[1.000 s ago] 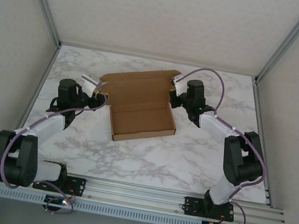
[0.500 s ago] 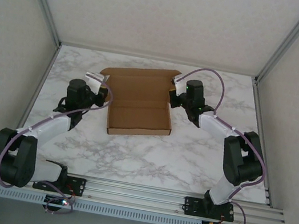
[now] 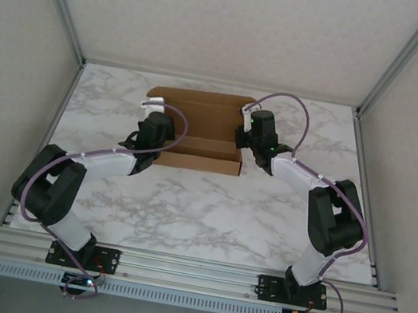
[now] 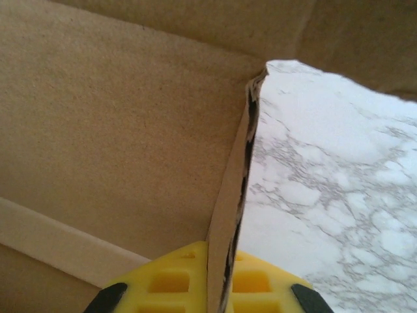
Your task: Fold the paper box
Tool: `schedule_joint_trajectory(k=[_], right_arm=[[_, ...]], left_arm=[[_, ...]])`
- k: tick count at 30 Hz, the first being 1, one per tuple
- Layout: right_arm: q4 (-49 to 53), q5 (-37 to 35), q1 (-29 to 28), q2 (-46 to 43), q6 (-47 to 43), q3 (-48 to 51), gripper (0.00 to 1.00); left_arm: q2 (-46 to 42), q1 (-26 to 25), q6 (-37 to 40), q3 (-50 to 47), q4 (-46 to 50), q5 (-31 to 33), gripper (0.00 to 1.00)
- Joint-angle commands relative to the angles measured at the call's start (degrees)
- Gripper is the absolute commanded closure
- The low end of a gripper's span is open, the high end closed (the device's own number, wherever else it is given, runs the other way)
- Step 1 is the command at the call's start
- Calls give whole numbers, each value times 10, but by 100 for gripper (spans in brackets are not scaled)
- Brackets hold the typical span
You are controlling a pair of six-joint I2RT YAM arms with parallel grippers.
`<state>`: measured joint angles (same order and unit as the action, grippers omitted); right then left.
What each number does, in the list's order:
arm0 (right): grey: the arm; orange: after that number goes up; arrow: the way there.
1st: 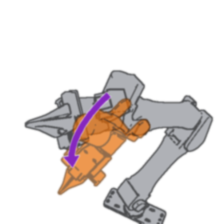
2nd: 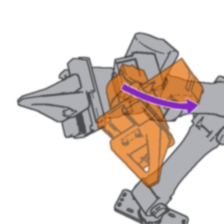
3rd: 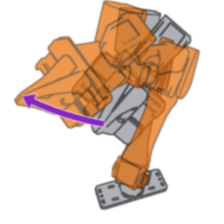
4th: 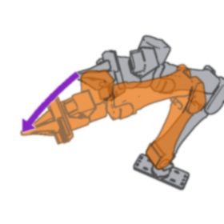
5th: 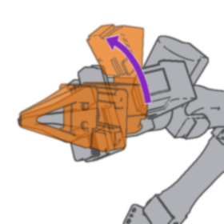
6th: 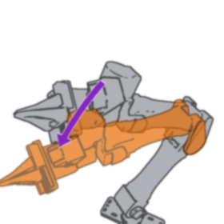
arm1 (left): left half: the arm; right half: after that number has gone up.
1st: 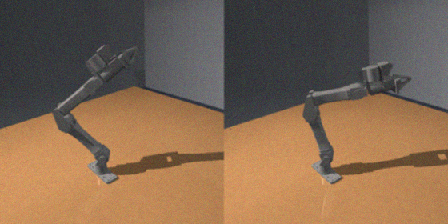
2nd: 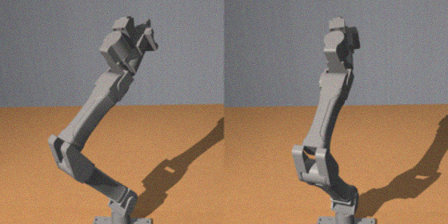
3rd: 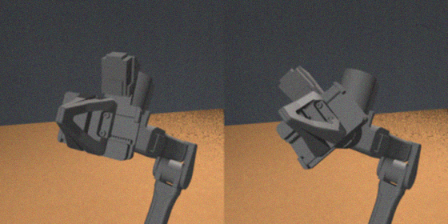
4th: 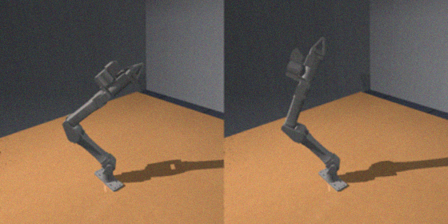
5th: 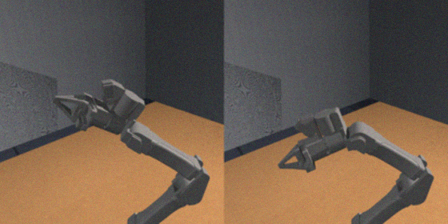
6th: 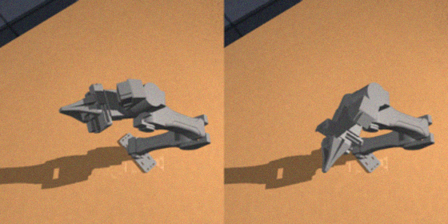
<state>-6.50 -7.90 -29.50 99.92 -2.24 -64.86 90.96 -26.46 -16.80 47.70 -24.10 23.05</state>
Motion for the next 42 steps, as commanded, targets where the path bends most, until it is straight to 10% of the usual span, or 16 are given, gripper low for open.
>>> schedule_joint_trajectory(k=[1, 18, 28, 42], right_arm=[[37, 12, -31, 3, 20, -5, 100], [42, -239, -85, -33, 349, 16, 100], [41, -284, -109, -48, 382, 26, 100], [-282, -193, -118, -116, 261, 248, 100]], left_arm=[[-3, -32, -15, 16, 6, -3, 100], [-66, -39, -52, -71, -86, -27, 100], [-85, -41, -40, -128, -176, -28, 99], [-124, -61, -8, -279, -370, -78, 98]])
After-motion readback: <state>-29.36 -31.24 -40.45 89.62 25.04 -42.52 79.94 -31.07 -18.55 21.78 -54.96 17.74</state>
